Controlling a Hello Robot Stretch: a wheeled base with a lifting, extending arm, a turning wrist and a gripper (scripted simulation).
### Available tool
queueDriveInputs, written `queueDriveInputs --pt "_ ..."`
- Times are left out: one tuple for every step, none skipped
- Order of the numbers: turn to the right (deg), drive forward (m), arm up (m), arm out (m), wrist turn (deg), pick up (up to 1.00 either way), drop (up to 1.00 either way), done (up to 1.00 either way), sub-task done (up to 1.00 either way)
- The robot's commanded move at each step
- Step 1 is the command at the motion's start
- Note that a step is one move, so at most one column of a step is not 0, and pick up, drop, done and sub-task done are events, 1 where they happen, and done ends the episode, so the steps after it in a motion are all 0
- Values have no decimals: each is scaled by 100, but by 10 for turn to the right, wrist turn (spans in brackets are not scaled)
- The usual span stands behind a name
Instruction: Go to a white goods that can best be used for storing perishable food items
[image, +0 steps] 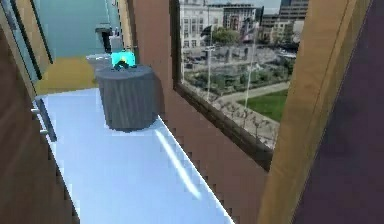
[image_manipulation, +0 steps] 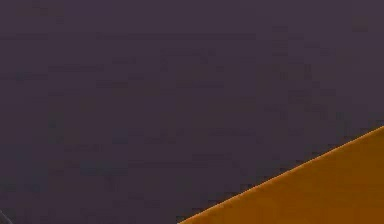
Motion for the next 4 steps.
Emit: queueDriveInputs --pt "0 10 0 0 0 0 0 0 0" --pt "-240 0 0 0 0 0 0 0 0" --pt "0 100 0 0 0 0 0 0 0" --pt "-90 0 0 0 0 0 0 0 0"
